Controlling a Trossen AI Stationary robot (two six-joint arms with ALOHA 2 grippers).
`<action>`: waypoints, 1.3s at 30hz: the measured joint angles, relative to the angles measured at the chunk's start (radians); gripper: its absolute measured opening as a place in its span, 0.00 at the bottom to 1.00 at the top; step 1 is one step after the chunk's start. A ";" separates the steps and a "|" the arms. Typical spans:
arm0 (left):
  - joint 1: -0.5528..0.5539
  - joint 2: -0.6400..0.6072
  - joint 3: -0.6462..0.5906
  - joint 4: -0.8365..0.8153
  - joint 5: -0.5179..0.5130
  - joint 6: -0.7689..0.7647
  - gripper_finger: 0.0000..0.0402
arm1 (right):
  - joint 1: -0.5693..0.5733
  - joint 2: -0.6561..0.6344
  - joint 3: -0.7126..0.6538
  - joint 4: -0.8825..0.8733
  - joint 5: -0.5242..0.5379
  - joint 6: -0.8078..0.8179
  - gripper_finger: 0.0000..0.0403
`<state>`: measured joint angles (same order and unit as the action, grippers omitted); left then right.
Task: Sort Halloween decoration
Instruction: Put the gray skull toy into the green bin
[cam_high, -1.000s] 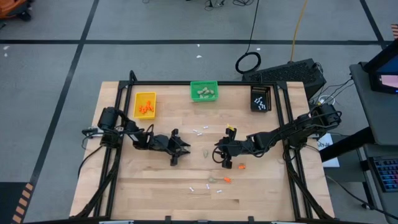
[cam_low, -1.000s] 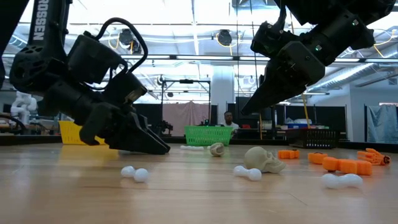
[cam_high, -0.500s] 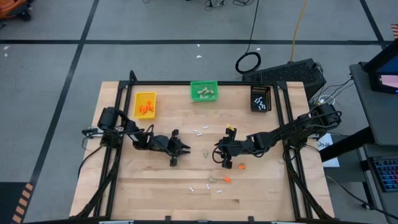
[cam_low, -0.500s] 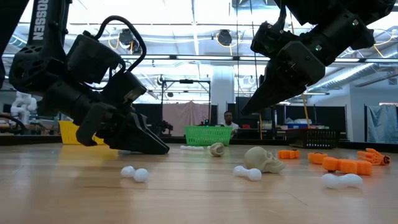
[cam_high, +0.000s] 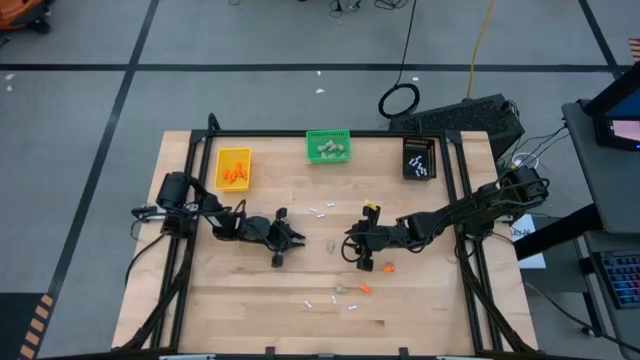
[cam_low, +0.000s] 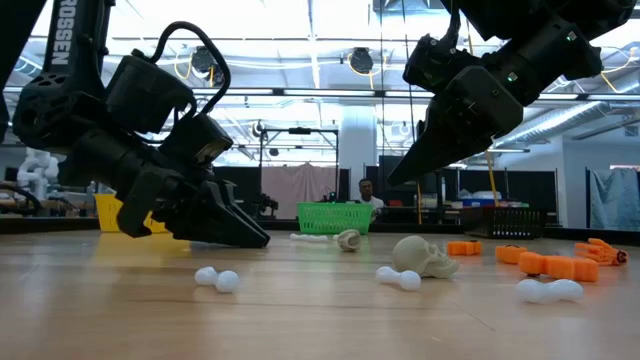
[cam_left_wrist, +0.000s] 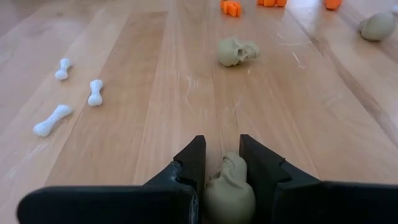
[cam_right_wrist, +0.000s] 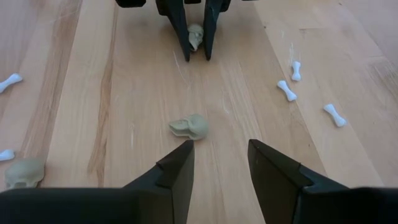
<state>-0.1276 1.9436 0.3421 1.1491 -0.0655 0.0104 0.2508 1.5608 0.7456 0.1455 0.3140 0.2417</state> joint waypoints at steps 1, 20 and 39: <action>0.000 -0.009 -0.001 -0.006 0.001 0.003 0.18 | 0.000 0.000 0.000 0.000 0.000 0.000 0.34; -0.019 -0.191 -0.011 -0.088 0.009 0.164 0.18 | 0.000 0.000 0.000 -0.001 0.000 0.000 0.34; -0.101 -0.401 -0.001 -0.111 0.004 0.954 0.18 | 0.000 0.000 0.000 -0.001 0.002 -0.003 0.34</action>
<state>-0.2288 1.5426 0.3408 1.0382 -0.0617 0.9644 0.2504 1.5608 0.7456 0.1448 0.3157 0.2386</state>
